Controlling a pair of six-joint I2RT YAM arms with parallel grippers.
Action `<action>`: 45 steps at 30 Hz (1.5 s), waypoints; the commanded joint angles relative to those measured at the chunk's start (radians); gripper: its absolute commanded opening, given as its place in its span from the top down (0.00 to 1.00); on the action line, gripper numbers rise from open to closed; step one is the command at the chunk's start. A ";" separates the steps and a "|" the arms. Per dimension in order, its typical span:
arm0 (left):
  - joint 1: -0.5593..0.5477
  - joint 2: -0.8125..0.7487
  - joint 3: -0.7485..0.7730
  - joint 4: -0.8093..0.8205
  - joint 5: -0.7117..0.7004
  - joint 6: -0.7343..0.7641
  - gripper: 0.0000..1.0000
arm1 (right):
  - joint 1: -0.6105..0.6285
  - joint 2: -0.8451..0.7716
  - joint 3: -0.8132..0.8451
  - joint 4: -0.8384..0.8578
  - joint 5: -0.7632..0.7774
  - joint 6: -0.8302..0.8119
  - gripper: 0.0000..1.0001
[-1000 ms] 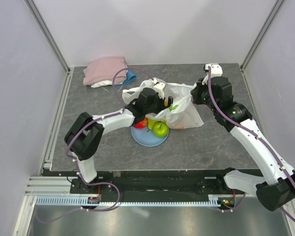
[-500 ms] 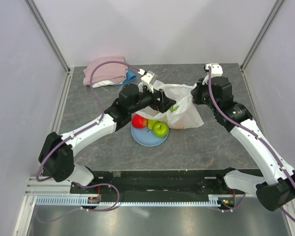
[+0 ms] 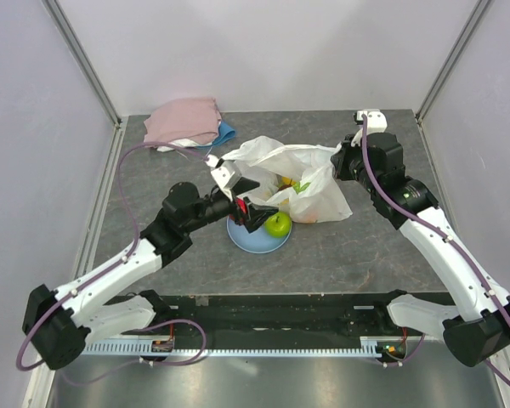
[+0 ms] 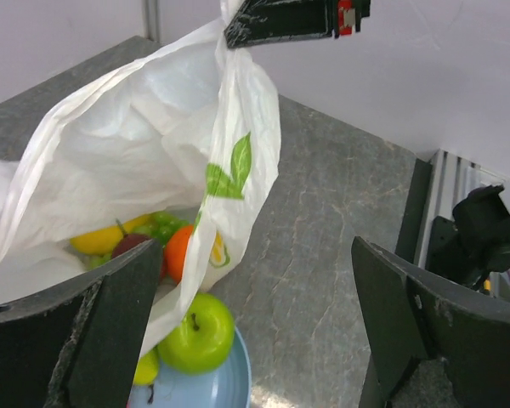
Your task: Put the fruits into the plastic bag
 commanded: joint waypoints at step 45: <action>-0.171 0.450 -0.023 0.033 -0.538 -0.112 0.11 | -0.004 -0.016 0.001 0.009 -0.013 0.016 1.00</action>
